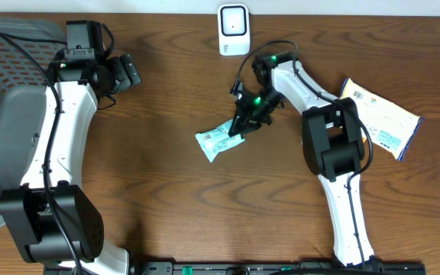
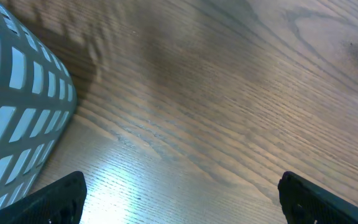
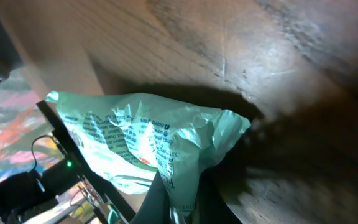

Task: Scan the item barcode
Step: 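Carry the wipe pack up and hold it at the white scanner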

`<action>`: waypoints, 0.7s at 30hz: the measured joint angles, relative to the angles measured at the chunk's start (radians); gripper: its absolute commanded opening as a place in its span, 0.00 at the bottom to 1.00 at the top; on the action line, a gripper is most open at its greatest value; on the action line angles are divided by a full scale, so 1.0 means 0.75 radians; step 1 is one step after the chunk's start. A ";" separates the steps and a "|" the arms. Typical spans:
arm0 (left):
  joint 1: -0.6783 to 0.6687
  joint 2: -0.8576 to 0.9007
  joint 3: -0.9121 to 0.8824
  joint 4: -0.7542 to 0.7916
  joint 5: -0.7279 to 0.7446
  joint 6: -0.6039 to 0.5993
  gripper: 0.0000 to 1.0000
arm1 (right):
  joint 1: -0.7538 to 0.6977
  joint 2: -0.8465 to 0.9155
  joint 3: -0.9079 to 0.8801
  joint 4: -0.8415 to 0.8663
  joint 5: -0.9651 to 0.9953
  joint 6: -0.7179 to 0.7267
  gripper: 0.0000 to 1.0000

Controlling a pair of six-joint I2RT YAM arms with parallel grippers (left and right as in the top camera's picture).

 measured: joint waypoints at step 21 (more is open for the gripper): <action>0.000 0.000 0.000 0.000 0.000 0.000 0.98 | -0.339 -0.604 -0.024 -0.133 -0.268 -0.117 0.01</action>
